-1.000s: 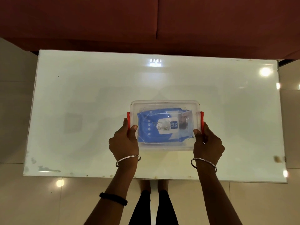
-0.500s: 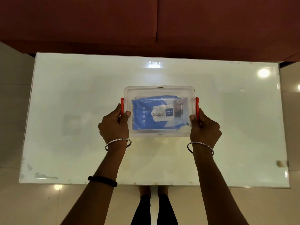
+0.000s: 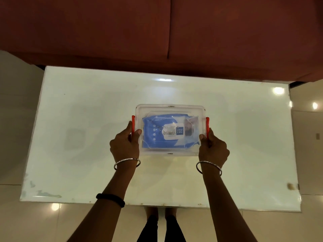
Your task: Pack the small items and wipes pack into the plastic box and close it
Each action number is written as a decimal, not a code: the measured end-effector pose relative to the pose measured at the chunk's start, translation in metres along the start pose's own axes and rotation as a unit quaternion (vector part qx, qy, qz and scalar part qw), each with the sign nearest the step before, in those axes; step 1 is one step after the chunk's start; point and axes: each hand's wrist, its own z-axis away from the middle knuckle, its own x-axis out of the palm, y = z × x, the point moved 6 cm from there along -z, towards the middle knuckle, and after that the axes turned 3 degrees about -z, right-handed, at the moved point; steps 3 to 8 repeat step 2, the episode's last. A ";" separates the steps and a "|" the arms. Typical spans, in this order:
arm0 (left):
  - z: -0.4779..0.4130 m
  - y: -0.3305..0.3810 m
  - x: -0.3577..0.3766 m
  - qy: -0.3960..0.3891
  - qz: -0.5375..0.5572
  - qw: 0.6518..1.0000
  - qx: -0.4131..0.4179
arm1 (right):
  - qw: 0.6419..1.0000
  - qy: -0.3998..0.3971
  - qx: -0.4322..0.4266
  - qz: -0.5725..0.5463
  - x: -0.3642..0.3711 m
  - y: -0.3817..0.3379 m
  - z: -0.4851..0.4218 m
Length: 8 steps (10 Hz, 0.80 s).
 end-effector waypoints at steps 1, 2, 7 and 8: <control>0.002 0.007 -0.001 -0.031 -0.041 0.999 -0.005 | 0.999 -0.030 0.016 0.013 -0.002 -0.001 -0.005; 0.010 0.020 -0.007 -0.083 -0.099 0.992 -0.008 | 0.994 -0.080 0.039 0.056 -0.011 -0.008 -0.005; 0.010 0.020 -0.007 -0.083 -0.099 0.992 -0.008 | 0.994 -0.080 0.039 0.056 -0.011 -0.008 -0.005; 0.010 0.020 -0.007 -0.083 -0.099 0.992 -0.008 | 0.994 -0.080 0.039 0.056 -0.011 -0.008 -0.005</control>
